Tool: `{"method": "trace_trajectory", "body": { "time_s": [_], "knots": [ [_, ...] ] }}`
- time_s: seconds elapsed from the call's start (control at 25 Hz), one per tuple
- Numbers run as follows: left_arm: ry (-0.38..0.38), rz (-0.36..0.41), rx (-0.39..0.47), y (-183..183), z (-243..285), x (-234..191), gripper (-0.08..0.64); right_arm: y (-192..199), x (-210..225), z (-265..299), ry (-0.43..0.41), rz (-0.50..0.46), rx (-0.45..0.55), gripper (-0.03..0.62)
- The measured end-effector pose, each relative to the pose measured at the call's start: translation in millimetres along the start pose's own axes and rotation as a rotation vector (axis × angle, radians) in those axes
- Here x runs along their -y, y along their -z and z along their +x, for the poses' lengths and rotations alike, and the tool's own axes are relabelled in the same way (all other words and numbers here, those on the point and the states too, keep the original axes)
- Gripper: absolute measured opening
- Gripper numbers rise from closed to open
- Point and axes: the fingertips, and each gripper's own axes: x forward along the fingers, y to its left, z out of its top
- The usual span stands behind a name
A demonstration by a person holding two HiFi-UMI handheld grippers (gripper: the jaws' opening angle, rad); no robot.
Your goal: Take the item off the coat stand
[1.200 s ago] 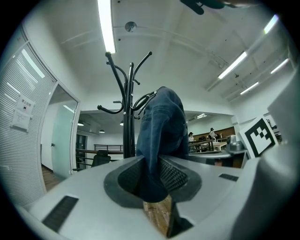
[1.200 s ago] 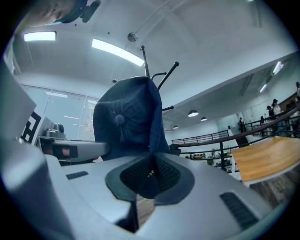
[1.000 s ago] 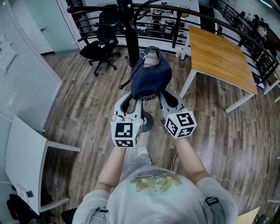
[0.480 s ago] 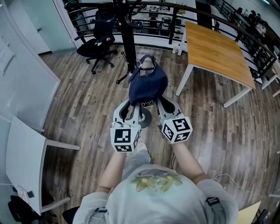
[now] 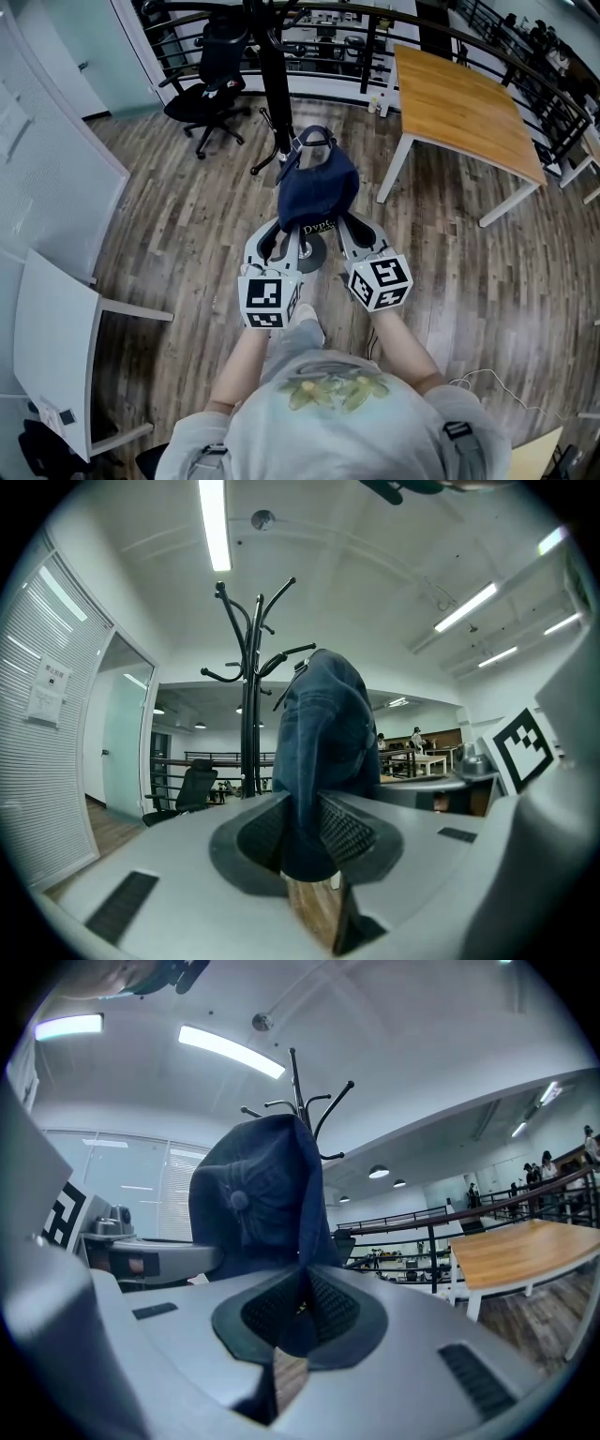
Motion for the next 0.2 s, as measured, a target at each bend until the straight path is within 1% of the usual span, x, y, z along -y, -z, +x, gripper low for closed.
{"method": "trace_trajectory", "body": {
  "time_s": [0.2],
  "knots": [
    [-0.002,0.01,-0.01,5.9,-4.9,0.0,0.084,7.4,-4.4,-3.4,-0.001,0.004,-0.002,0.023]
  ]
}}
